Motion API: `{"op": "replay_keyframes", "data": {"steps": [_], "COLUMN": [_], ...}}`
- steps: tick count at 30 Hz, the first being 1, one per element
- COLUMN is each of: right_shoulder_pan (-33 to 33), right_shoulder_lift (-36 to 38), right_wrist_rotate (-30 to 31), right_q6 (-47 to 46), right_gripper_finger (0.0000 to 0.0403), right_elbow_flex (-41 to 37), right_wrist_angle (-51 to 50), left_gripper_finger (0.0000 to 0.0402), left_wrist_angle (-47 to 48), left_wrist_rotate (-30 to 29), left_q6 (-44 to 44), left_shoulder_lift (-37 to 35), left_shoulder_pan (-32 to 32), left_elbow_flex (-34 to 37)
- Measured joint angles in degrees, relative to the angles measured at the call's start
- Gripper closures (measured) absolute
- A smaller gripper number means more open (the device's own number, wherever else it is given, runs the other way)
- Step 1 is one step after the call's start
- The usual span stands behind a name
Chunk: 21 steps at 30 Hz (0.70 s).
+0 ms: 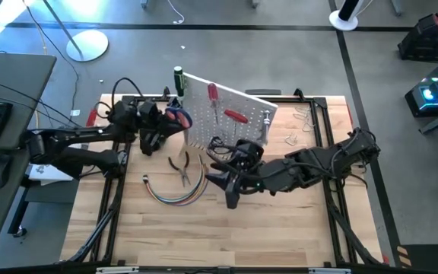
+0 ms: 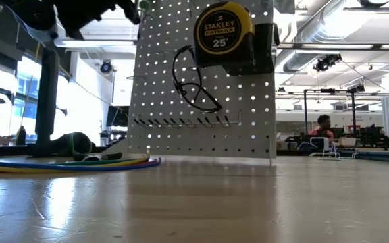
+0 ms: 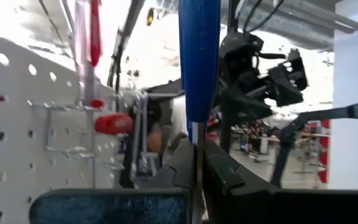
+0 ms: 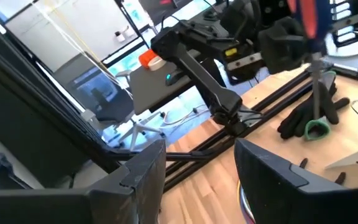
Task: Hang tools onto peg board
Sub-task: Hang the scissors on the peg board
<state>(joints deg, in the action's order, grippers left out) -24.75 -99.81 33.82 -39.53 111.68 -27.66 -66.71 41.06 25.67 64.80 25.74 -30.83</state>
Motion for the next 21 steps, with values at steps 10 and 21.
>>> {"op": "replay_keyframes", "data": {"steps": [10, 21], "right_shoulder_pan": [2.02, 4.49], "right_shoulder_lift": [-3.0, -6.95], "right_wrist_rotate": [-4.61, -6.39], "right_q6": [-2.92, 0.98], "right_gripper_finger": [0.0217, 0.0217], "right_elbow_flex": [0.0, 0.0], "right_wrist_angle": [1.57, 6.71], "left_gripper_finger": [0.0399, 0.0399], "left_wrist_angle": [15.53, 28.64], "left_wrist_rotate": [-0.37, -7.1], "left_q6": [-1.28, -5.22], "left_shoulder_lift": [-11.0, -18.64], "left_shoulder_pan": [-5.56, -12.48], "left_elbow_flex": [0.04, -0.04]}}
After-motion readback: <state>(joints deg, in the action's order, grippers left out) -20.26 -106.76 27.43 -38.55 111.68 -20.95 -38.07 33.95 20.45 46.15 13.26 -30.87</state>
